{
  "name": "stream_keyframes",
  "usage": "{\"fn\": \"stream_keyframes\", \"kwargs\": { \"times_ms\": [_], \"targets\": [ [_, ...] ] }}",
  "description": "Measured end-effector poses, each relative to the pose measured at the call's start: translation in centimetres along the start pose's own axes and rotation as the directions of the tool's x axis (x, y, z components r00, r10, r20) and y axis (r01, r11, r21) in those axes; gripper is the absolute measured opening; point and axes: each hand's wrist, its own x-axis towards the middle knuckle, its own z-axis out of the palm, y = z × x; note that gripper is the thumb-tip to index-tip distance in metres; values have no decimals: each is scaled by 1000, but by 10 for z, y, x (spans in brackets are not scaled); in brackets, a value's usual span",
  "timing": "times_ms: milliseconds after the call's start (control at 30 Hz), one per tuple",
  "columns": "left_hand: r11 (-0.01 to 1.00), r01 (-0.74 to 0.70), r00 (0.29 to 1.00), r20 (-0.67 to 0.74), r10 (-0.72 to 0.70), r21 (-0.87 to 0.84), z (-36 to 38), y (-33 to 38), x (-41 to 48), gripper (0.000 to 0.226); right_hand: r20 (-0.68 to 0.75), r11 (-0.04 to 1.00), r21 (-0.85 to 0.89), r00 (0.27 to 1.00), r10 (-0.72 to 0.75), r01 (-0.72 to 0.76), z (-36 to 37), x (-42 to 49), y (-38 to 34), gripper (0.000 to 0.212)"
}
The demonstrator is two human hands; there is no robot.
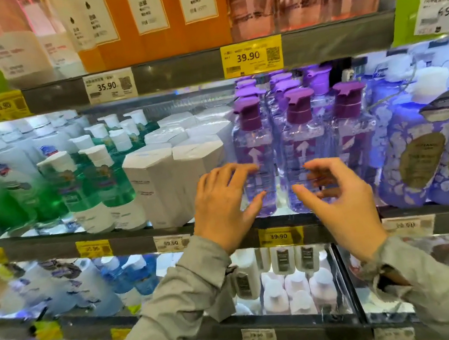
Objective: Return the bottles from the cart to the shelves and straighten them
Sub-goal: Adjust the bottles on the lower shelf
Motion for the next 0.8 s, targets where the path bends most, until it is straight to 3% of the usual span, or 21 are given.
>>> {"fn": "stream_keyframes", "kwargs": {
  "times_ms": [233,400,600,800],
  "targets": [
    [977,190,976,87,-198,91,-36,-23,-31,32,231,996,86,972,-36,17,51,-1,-13,24],
    [907,352,922,82,-379,231,-71,-38,-62,35,426,977,212,898,-110,20,96,-1,-25,24],
    [730,558,799,-18,-601,394,-119,-44,-113,34,660,936,349,721,-211,-46,153,-16,-46,28],
    [528,693,672,-173,-720,490,-165,-29,-165,35,752,885,465,545,-370,-40,200,-51,-73,27]
  ]
}}
